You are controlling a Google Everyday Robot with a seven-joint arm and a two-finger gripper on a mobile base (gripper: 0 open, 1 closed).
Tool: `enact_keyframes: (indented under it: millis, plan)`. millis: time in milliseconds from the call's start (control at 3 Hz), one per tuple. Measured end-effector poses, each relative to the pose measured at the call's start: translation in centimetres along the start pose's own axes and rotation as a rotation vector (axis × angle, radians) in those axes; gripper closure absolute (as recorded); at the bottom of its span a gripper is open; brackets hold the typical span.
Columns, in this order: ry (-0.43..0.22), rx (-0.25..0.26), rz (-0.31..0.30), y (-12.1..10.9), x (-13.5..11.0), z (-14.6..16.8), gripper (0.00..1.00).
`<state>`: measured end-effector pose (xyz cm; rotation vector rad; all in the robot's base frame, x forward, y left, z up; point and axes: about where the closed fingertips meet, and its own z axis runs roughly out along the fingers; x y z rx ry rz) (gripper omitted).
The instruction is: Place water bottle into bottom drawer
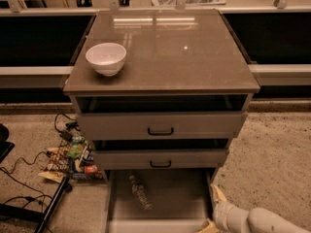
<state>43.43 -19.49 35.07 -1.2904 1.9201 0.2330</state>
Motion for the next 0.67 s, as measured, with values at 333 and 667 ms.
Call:
enact_keyframes:
  millis: [333,667]
  plan:
    - [0.100,0.114,-0.062,-0.8,-3.0,-5.4,0.00]
    - [0.192,0.247,-0.139,-0.6,-6.3,-11.2,0.00]
